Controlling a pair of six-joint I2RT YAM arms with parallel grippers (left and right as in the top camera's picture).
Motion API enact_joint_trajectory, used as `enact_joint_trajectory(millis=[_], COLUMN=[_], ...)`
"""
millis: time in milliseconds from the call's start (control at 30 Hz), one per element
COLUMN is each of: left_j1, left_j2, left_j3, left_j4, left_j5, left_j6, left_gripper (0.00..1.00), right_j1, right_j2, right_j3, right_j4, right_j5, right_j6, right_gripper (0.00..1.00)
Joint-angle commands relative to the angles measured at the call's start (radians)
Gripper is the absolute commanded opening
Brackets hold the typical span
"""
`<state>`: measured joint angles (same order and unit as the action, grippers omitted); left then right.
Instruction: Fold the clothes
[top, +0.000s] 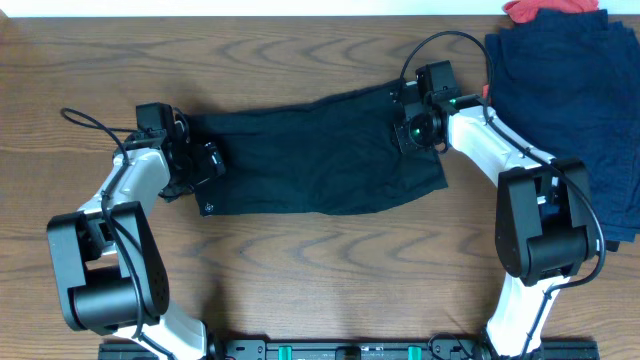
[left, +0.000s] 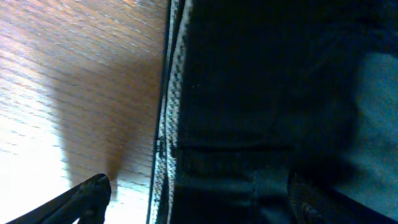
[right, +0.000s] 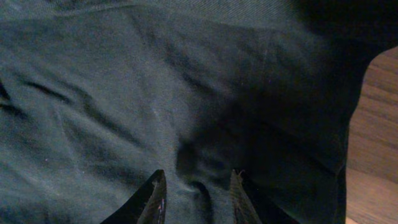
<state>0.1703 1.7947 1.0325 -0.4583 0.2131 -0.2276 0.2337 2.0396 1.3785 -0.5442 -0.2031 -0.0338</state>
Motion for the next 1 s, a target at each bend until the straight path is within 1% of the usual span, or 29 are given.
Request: enact_joint_trajectory(millis=[0, 100, 233, 300, 367, 400, 500, 567, 600, 667, 800, 967], left_j1=[0.003, 0.002, 0.002, 0.002, 0.0, 0.0, 0.0, 0.002, 0.003, 0.008, 0.035, 0.068], left_j2=[0.039, 0.069, 0.115, 0.134, 0.147, 0.15, 0.15, 0.15, 0.148, 0.134, 0.063, -0.075], left_j3=[-0.007, -0.007, -0.007, -0.007, -0.007, -0.007, -0.007, -0.007, -0.006, -0.005, 0.012, 0.063], left_j4=[0.004, 0.008, 0.021, 0.027, 0.031, 0.031, 0.031, 0.029, 0.027, 0.018, -0.048, -0.186], left_j5=[0.039, 0.047, 0.09, 0.113, 0.12, 0.119, 0.119, 0.117, 0.117, 0.116, 0.109, 0.003], left_j6=[0.017, 0.016, 0.017, 0.016, 0.01, 0.009, 0.01, 0.01, 0.01, 0.01, 0.061, 0.099], left_gripper=[0.91, 0.89, 0.82, 0.75, 0.61, 0.43, 0.28, 0.14, 0.1, 0.06, 0.06, 0.06], right_j1=[0.001, 0.001, 0.001, 0.001, 0.001, 0.001, 0.001, 0.001, 0.001, 0.003, 0.003, 0.003], right_j2=[0.008, 0.008, 0.008, 0.008, 0.008, 0.008, 0.008, 0.008, 0.008, 0.008, 0.008, 0.002], right_j3=[-0.008, -0.008, -0.008, -0.008, -0.008, -0.008, -0.008, -0.008, -0.008, -0.008, -0.008, 0.0], right_j4=[0.003, 0.003, 0.003, 0.003, 0.003, 0.003, 0.003, 0.003, 0.003, 0.002, -0.006, -0.01], right_j5=[-0.003, -0.003, -0.004, -0.004, -0.004, -0.004, -0.004, -0.004, -0.004, -0.014, -0.051, -0.173], right_j6=[0.003, 0.003, 0.003, 0.003, 0.003, 0.004, 0.004, 0.012, 0.015, 0.022, 0.022, 0.024], right_gripper=[0.33, 0.33, 0.32, 0.32, 0.32, 0.32, 0.32, 0.32, 0.31, 0.31, 0.27, 0.25])
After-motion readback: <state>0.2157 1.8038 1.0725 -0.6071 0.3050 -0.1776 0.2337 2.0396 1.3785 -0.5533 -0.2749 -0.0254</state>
